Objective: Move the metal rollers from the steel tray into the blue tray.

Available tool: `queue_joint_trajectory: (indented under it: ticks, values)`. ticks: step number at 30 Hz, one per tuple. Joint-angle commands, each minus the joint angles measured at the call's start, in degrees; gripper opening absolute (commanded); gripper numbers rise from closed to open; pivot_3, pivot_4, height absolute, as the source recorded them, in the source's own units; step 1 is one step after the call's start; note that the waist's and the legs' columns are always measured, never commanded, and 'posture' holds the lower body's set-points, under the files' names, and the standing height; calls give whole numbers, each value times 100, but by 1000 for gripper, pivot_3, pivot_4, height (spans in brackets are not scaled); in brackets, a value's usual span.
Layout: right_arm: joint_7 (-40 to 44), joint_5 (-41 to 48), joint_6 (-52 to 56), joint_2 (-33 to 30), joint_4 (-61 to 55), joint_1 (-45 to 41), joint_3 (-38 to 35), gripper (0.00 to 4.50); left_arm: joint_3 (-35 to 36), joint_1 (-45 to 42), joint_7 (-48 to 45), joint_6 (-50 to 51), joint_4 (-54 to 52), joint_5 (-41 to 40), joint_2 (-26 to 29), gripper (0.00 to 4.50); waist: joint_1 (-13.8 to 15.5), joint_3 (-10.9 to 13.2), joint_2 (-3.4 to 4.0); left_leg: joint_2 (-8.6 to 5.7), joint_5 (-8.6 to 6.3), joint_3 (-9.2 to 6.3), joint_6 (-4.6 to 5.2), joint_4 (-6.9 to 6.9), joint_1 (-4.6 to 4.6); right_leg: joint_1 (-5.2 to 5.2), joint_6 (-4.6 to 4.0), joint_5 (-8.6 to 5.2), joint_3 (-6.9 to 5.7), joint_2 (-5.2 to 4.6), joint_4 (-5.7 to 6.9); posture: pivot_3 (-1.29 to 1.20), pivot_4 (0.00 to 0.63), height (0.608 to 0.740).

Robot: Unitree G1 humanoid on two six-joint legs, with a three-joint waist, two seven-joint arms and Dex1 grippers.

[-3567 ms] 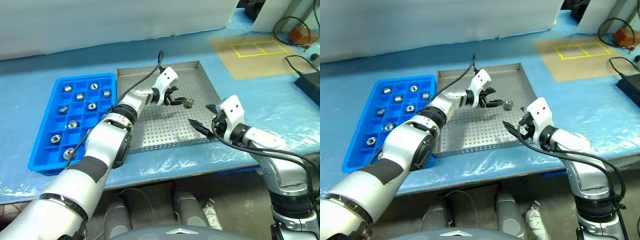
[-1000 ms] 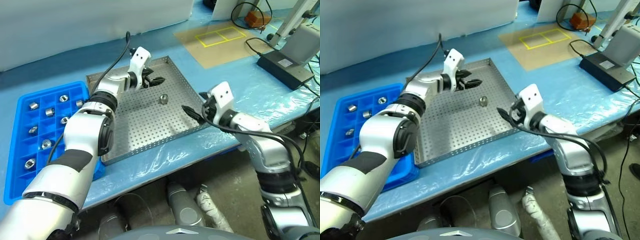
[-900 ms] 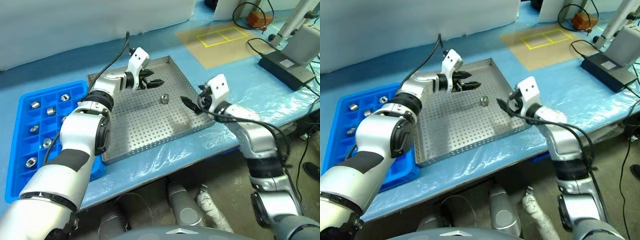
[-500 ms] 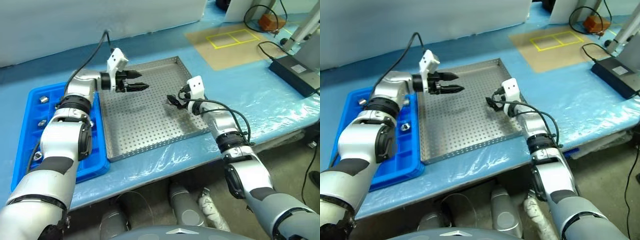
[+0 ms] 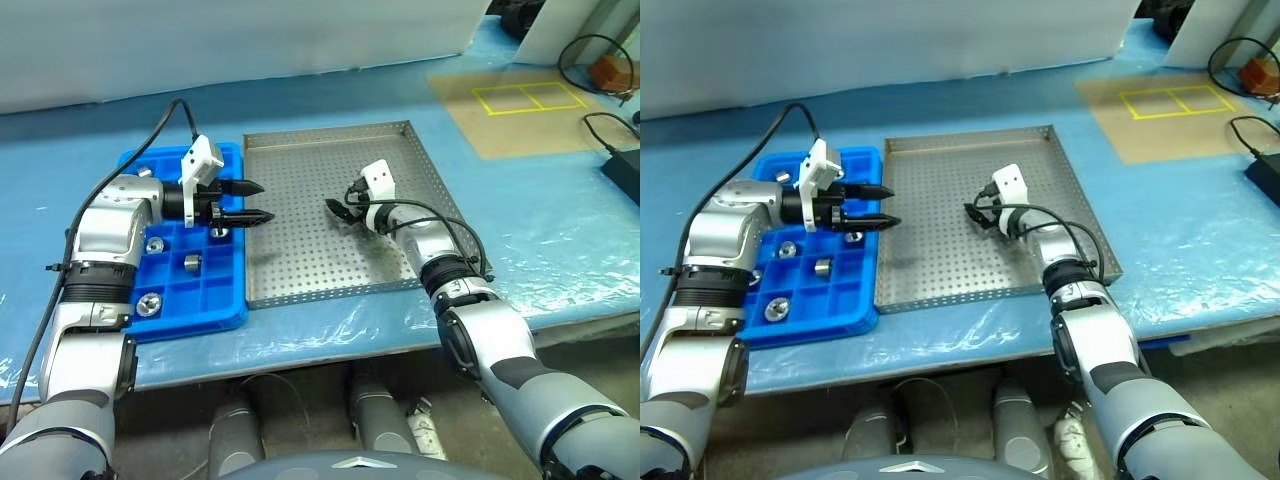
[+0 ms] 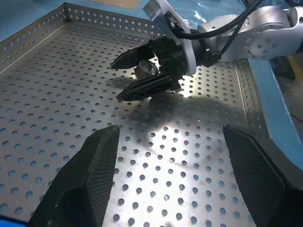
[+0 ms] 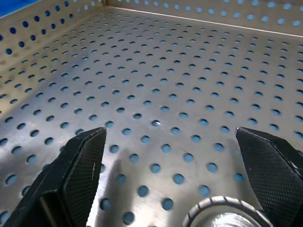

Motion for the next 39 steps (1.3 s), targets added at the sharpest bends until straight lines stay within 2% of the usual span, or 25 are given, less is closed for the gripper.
queue_joint_trajectory:
  ticks: [1,10,13,18,20,29,33,39]
  values:
    - [61,-16,-164,-99,-105,-1,-90,4500,30,7,217,138,-362,-232,132,3682,55,0,1,1,2,0,-4,0,2,0,0,0,0,0,5,-374,150,740]
    - [215,-54,-89,-356,-693,659,-67,4500,-53,27,524,115,-369,-398,241,3682,181,0,0,4,26,3,-45,-21,31,-1,0,0,18,14,26,-380,150,740]
    - [222,-46,-10,-361,-914,804,-74,3853,-63,35,558,120,-420,-467,292,3713,180,0,0,5,29,3,-50,-25,36,-2,1,0,21,16,31,-377,150,740]
    - [224,-51,-1,-277,-1082,851,-50,2188,22,40,637,123,-484,-555,433,3713,168,0,0,8,31,3,-65,-29,41,-8,1,0,29,23,33,-367,150,740]
    - [175,-82,7,-221,-1104,823,-18,1718,66,98,674,174,-619,-631,510,3713,169,0,0,13,26,3,-78,-31,40,-10,1,-1,28,26,34,-351,150,740]
    - [400,-117,0,125,-1216,436,116,1721,425,730,1135,549,-1558,-1024,993,3713,214,0,0,39,32,3,-94,-38,33,-25,2,-1,26,54,35,-205,150,740]
    - [994,38,150,295,-1725,271,251,1721,801,1153,1448,858,-2125,-1261,1189,3713,338,1,1,86,50,3,-128,-50,28,-50,2,-1,26,103,44,-106,150,740]
    - [2134,274,559,440,-2500,89,560,1721,1536,2085,2068,1331,-3122,-1643,1334,3713,609,0,0,117,111,-11,-224,-159,39,-95,2,0,14,134,56,55,150,740]
